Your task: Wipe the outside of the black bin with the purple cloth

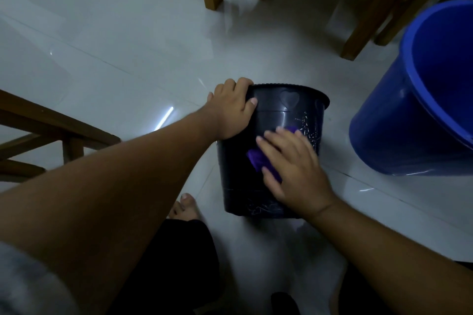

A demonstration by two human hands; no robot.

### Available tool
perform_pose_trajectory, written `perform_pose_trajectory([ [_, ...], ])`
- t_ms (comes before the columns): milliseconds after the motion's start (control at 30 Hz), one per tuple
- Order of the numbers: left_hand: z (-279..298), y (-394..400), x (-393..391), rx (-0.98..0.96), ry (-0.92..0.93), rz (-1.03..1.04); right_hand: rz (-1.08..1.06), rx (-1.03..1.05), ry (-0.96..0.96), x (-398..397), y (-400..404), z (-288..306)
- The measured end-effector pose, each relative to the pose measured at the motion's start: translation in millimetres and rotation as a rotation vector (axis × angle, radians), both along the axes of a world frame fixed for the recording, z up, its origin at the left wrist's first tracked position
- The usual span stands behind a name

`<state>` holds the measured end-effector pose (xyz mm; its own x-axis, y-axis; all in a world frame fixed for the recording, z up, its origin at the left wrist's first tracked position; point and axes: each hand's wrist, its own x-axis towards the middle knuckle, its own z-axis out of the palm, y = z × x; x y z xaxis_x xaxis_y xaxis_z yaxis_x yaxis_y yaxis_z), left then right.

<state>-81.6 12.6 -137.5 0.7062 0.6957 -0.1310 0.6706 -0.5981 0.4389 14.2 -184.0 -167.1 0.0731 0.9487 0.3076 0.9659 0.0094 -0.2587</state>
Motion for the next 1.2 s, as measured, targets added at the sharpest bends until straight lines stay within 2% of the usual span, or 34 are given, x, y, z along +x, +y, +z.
perform_pose_trajectory([
  [167, 3, 2, 0, 0.004, -0.008, -0.022, -0.198, -0.039, 0.043, -3, 23, 7],
  [233, 6, 4, 3, 0.055, -0.051, -0.085, -0.193, -0.022, 0.036, -6, 15, 4],
  [333, 16, -4, 17, 0.002, -0.04, -0.123, -0.198, -0.015, 0.028, -5, 4, 1],
  [533, 17, -18, 31, 0.041, 0.098, 0.018, -0.067, -0.016, 0.0, -10, -37, -12],
  [633, 14, -10, 22, 0.022, 0.027, 0.039, -0.049, -0.016, 0.035, -9, -26, -8],
  [800, 13, -1, 10, -0.084, -0.085, 0.055, -0.215, -0.036, 0.122, 2, 32, 13],
  [1067, 8, -7, 9, -0.08, -0.056, 0.003, 0.023, 0.038, -0.007, -16, -37, -13],
  [1200, 8, -6, 4, -0.075, -0.057, 0.003, -0.173, -0.008, 0.097, -8, 6, 0],
])
